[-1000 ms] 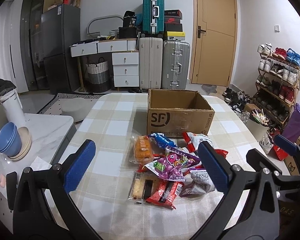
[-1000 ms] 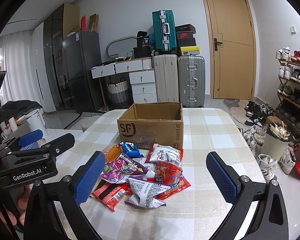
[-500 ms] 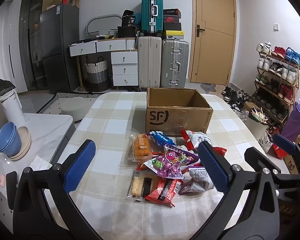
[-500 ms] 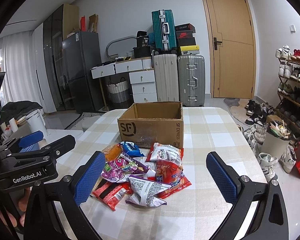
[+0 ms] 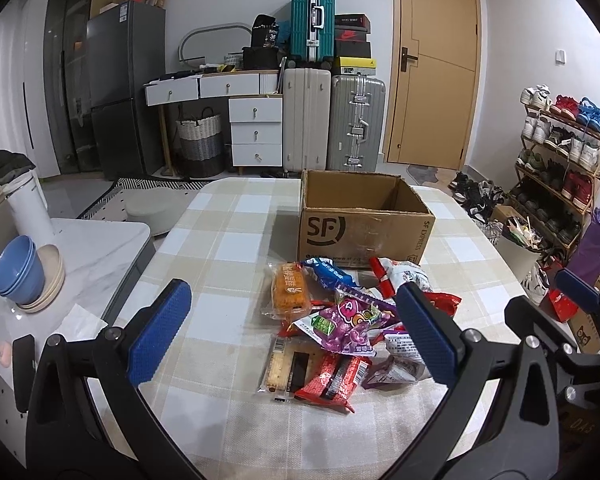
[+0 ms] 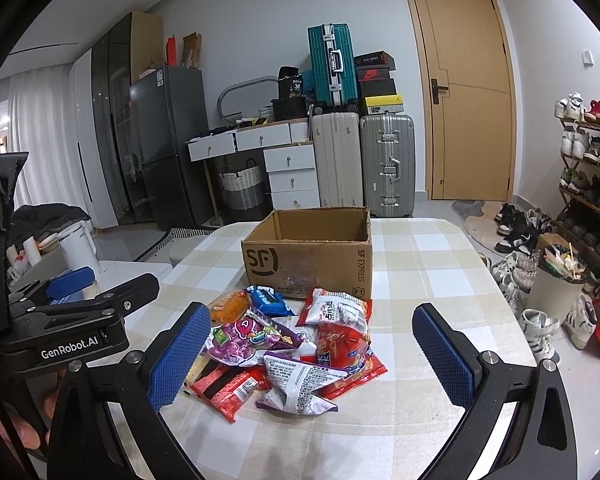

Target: Organize snacks

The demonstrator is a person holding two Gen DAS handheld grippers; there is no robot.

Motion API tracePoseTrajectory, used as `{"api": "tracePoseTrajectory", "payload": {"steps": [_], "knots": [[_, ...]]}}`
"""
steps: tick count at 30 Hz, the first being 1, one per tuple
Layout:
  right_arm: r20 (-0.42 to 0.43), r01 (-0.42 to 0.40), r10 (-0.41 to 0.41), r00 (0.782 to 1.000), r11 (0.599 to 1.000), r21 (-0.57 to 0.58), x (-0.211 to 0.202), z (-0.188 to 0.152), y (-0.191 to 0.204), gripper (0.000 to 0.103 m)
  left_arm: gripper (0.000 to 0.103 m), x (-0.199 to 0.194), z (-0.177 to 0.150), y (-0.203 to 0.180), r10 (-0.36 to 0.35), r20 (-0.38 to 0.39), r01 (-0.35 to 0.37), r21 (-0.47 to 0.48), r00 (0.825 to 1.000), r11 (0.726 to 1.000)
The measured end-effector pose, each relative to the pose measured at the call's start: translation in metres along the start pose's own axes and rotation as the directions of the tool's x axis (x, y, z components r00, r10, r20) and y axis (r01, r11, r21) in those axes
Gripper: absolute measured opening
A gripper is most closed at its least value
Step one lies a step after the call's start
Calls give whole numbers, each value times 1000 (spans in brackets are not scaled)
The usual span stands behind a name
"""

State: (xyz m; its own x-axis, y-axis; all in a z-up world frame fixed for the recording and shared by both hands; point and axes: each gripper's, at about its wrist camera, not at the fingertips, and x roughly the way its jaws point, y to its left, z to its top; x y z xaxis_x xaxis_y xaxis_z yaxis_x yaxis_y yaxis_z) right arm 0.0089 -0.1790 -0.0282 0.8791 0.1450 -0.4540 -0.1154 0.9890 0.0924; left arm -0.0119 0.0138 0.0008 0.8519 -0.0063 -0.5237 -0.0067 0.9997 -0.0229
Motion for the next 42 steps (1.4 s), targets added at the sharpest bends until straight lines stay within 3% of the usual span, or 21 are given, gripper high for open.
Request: {"api": "tracePoseTrajectory", "payload": {"steps": [5,9,16,21,26,32,36,39,42], "knots": [[-20,-10,10,1000,1000,23,4,-1,-6,103,102,2,-1,0,-13,-5,13,1,1000,1000],[-35,-32,33,999,999,44,8,-2,-10,103,102,11,-2,0,-57,-47,58,8,997,998],[-85,-38,42,996,998,49,27,-13,-19,103,102,36,-9,7,-70,-101,69,-11,992,998],[-186,-60,72,980,996,69,62,-35,-31,103,102,64,-20,19,-62,-175,59,-25,983,998],[-292,-105,134,947,988,113,102,-59,-38,102,102,95,-39,34,-68,-244,59,-44,967,997],[-365,-148,192,911,978,144,137,-77,-35,81,101,115,-64,43,-151,-314,135,-72,937,988],[-392,-182,236,889,968,172,155,-83,-31,68,101,114,-78,41,-162,-329,155,-48,930,987],[-396,-213,274,876,958,192,165,-86,-29,53,100,113,-83,38,-189,-339,183,-49,921,982],[-387,-235,303,871,948,213,165,-87,-29,50,95,118,-86,33,-205,-356,201,-49,912,978]]}}
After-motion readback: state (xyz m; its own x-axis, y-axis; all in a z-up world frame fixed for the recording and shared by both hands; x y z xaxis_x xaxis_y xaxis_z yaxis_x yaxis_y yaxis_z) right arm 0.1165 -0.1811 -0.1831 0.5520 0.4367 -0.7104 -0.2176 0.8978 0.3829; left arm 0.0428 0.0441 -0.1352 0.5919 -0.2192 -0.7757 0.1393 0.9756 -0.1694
